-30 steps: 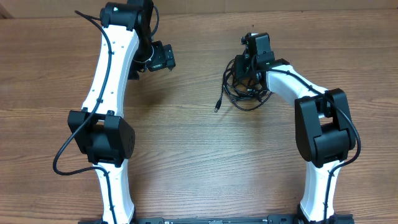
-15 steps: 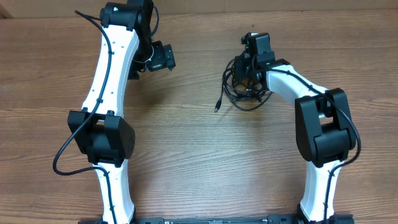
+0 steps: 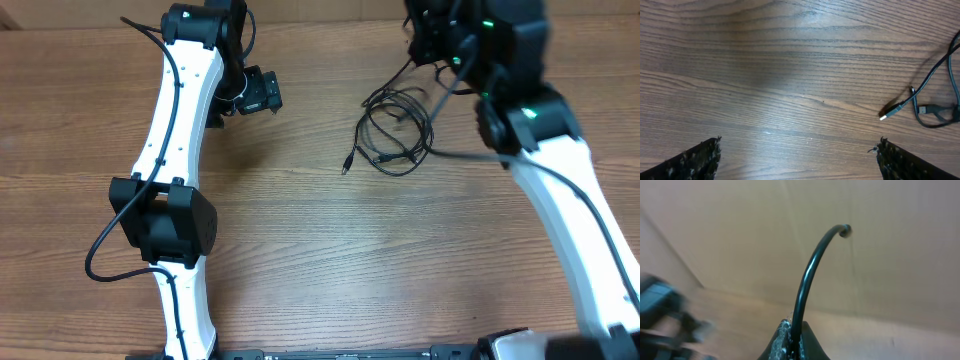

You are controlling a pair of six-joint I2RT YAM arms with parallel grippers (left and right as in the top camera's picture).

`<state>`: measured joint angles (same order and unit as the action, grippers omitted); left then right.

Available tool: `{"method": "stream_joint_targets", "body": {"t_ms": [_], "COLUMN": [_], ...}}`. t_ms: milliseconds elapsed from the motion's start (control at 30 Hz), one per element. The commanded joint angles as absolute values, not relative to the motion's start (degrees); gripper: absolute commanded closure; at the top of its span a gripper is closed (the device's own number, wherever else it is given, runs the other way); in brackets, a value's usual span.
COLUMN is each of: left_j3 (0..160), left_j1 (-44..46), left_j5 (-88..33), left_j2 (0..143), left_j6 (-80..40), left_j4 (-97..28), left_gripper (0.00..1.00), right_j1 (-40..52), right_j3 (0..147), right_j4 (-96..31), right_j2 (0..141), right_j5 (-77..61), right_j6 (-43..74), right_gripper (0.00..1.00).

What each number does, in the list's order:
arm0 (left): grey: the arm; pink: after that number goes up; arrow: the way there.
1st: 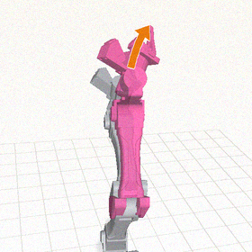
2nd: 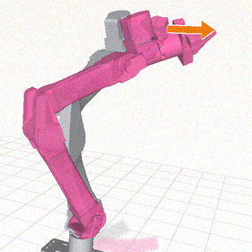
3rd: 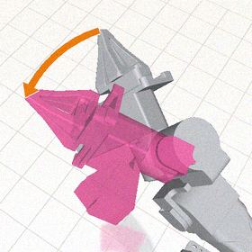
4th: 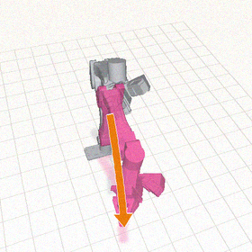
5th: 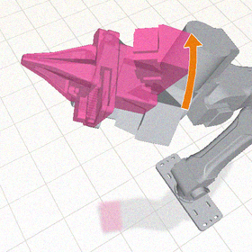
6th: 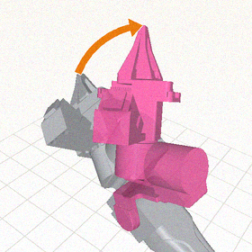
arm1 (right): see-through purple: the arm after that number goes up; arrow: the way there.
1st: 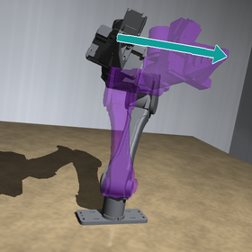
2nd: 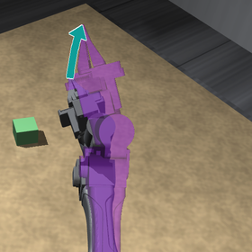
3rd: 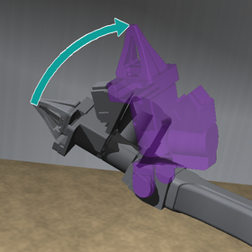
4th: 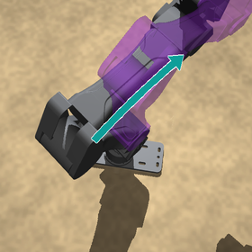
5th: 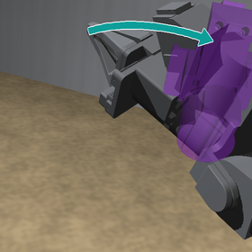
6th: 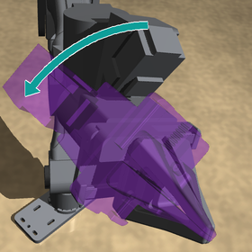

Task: Untangle cables
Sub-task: 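Lift a black cable with the right gripper and pull it rightward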

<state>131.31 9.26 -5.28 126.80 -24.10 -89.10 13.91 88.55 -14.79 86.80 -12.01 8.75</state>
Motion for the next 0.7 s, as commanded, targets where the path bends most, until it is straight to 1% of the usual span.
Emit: {"method": "stream_joint_targets", "body": {"t_ms": [0,233,400,600,667], "left_j3": [132.4,132.4,132.4,132.4,132.4], "left_j1": [9.0,9.0,9.0,9.0,9.0], "left_j5": [-4.4,-4.4,-4.4,-4.4,-4.4], "left_j2": [127.2,127.2,127.2,127.2,127.2], "left_j6": [-24.5,-24.5,-24.5,-24.5,-24.5], "left_j4": [-89.1,-89.1,-89.1,-89.1,-89.1], "left_gripper": [0.0,0.0,0.0,0.0,0.0], "right_j1": [13.8,13.7,13.7,13.7,13.7], "right_j3": [88.9,88.9,88.9,88.9,88.9], "right_j4": [-14.0,-8.6,-4.3,3.0,6.9], "right_j2": [83.9,76.7,73.3,69.8,68.7], "right_j5": [-15.7,-16.2,-15.4,-0.4,2.0], "right_j6": [8.5,7.8,0.5,-5.4,-9.1], "right_gripper": [0.96,0.96,0.96,0.96,0.96]}}
